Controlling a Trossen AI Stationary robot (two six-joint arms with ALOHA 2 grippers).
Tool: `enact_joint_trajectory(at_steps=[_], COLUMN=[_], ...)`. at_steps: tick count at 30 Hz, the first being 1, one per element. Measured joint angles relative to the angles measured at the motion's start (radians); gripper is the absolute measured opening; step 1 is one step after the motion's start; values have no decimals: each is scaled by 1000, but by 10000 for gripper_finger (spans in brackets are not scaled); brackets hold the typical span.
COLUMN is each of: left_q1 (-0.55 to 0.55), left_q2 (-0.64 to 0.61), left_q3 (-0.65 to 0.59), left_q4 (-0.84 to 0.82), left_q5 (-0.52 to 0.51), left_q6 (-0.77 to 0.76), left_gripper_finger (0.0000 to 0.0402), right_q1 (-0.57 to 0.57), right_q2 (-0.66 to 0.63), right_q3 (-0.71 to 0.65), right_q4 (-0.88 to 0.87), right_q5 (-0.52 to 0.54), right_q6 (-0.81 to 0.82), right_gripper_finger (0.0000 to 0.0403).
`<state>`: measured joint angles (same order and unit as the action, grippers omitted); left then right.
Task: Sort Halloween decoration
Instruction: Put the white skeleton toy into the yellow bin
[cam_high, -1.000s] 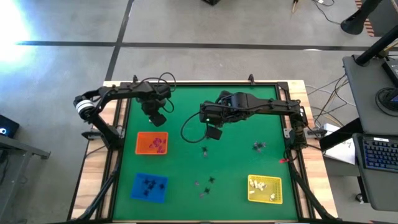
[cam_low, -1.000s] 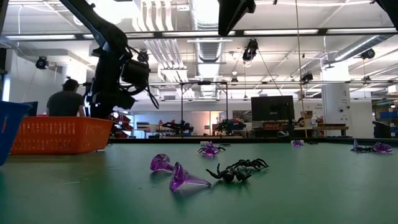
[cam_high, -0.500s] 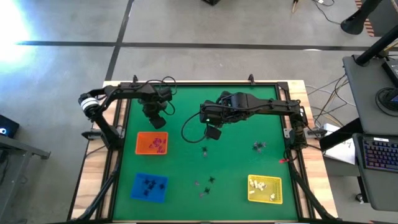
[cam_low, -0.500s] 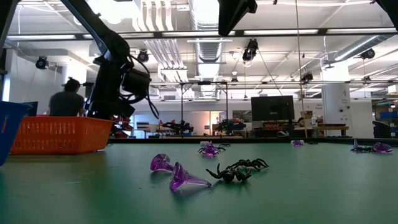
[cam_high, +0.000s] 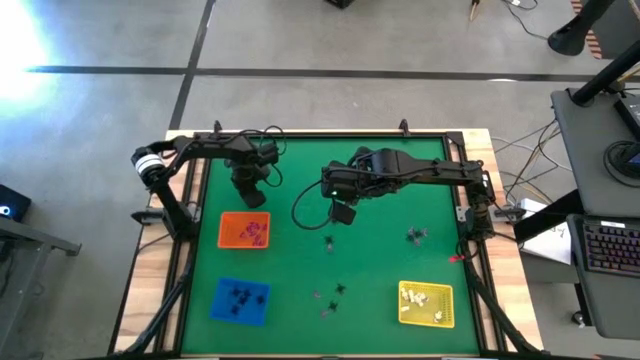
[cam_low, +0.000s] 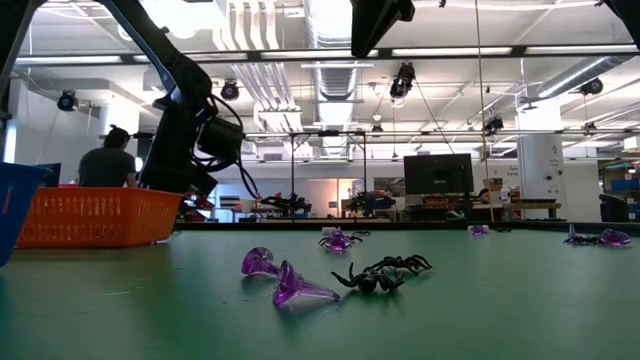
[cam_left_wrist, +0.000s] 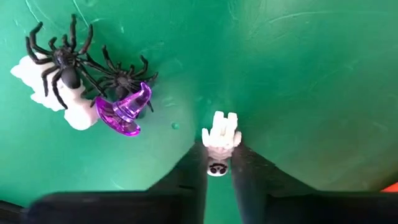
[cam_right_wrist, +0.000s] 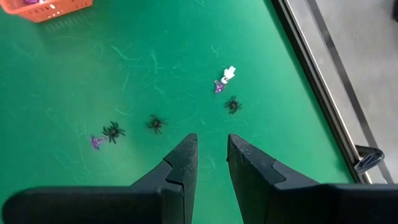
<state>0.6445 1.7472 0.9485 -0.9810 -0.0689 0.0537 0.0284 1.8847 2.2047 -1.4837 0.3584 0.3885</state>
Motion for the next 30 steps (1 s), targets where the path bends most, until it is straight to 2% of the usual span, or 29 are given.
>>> enact_joint_trajectory(at_steps=[3, 8, 13, 24, 27, 30], left_q1=[0, 0, 0, -24, -49, -92], left_q2=[-1, -14, -93, -377, -439, -480], left_q3=[2, 15, 37, 37, 37, 38], left_q4=[-1, -11, -16, -17, 24, 86], left_q5=[-1, 0, 12, 198, 264, 289], left_q6=[22, 68, 82, 92, 95, 86], left_gripper_finger=[10, 8, 3, 2, 2, 1], right_q1=[0, 2, 22, 145, 197, 251], right_q2=[0, 0, -10, -84, -93, -93], right_q3=[0, 0, 9, 18, 18, 18], right_q4=[-1, -3, -23, -70, -88, -88], right_q5=[0, 0, 0, 0, 0, 0], right_q6=[5, 17, 67, 280, 340, 404], right_gripper_finger=[82, 82, 82, 82, 82, 82])
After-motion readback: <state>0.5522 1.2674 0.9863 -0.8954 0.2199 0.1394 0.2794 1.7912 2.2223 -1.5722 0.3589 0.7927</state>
